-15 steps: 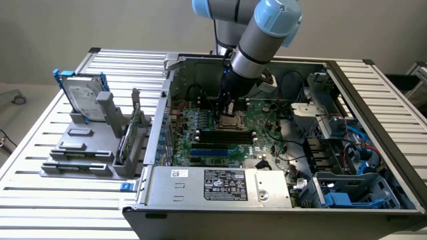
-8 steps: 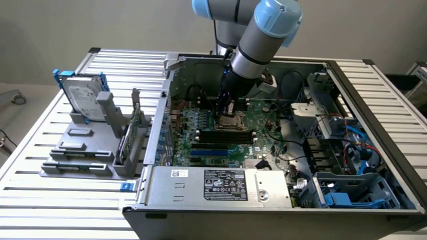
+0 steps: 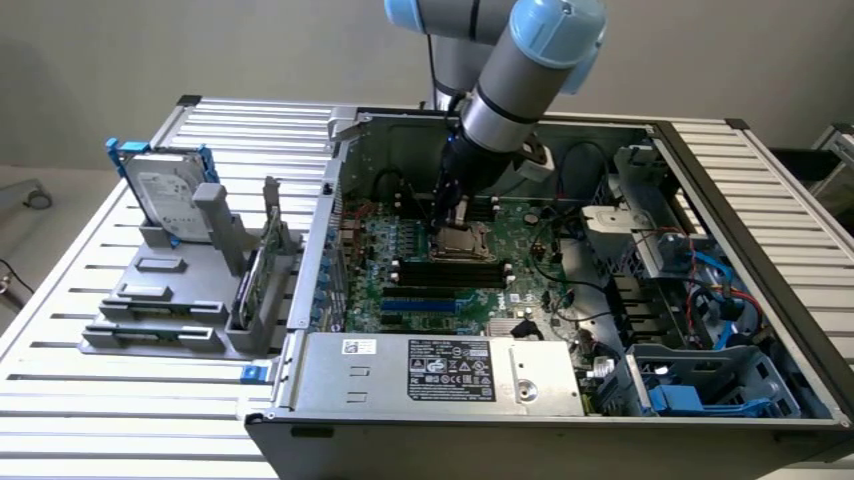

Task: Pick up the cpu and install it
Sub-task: 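Close the cpu cover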

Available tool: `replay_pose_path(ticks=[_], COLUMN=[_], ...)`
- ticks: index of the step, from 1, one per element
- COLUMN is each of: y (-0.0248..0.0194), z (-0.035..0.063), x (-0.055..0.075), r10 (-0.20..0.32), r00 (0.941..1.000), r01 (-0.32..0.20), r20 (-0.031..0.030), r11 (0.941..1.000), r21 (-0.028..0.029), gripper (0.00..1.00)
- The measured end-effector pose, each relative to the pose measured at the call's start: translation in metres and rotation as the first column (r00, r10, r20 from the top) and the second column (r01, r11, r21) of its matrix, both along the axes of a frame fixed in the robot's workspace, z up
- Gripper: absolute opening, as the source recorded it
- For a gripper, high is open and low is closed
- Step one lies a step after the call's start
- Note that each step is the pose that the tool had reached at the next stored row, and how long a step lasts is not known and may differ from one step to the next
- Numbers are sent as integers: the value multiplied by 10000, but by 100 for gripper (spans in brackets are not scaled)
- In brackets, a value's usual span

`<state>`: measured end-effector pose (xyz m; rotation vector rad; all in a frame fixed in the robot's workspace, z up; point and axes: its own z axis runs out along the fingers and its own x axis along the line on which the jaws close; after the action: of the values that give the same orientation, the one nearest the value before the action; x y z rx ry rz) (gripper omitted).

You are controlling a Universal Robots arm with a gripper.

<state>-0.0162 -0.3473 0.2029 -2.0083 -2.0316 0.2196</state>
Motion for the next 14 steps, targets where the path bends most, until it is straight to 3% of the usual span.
replay_pose_path(ticks=[8, 14], y=[-3, -20], z=[55, 133], x=[-128, -223], r10=[1, 0], r00=[9999, 9999], r01=[0, 1], r20=[-135, -149], r11=[10000, 10000], r21=[51, 55], gripper=[11, 11])
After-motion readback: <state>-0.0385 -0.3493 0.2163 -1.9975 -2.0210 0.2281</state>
